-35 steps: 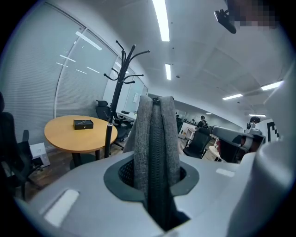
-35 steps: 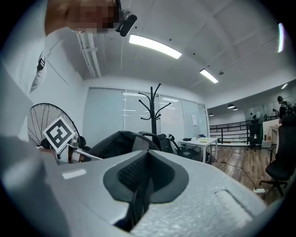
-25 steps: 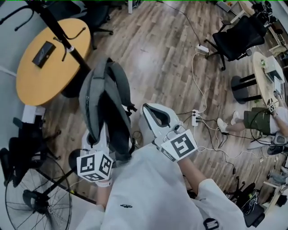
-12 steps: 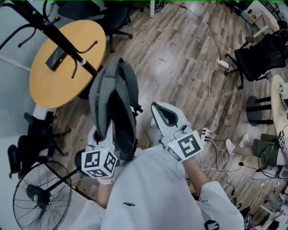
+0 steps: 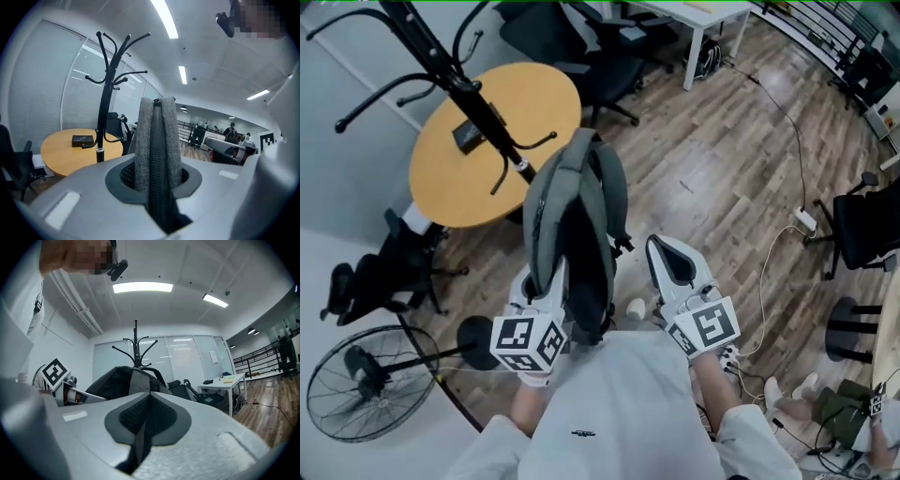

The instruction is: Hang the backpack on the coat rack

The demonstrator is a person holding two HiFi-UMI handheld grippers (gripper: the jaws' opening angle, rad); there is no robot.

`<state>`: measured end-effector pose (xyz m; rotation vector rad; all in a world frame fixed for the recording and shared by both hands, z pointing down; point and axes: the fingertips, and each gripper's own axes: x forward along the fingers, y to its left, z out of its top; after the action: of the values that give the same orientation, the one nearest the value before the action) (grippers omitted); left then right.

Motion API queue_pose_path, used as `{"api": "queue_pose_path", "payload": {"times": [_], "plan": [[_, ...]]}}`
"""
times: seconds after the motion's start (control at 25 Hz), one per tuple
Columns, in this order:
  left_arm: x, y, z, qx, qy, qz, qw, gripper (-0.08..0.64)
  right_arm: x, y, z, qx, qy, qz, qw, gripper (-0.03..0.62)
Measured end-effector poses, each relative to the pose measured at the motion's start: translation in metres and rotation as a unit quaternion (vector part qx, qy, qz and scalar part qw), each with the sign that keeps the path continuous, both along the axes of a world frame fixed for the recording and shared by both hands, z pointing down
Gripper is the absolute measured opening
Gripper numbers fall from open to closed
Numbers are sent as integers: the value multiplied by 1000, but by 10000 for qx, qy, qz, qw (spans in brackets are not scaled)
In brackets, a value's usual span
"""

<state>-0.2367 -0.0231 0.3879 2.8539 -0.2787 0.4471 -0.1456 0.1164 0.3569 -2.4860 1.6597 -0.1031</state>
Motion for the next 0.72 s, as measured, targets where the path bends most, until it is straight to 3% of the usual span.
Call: {"api": "queue_pose_path", "payload": {"times": [0.36,0.72], "plan": [[31,-14,-17,45,301,-343,9989,106,36,-20,-3,47,-65,-199,9998,2],[78,-34,-11,-59,406,-283,9988,106,73,-40,-1,-29,5,-164,9999,2]]}}
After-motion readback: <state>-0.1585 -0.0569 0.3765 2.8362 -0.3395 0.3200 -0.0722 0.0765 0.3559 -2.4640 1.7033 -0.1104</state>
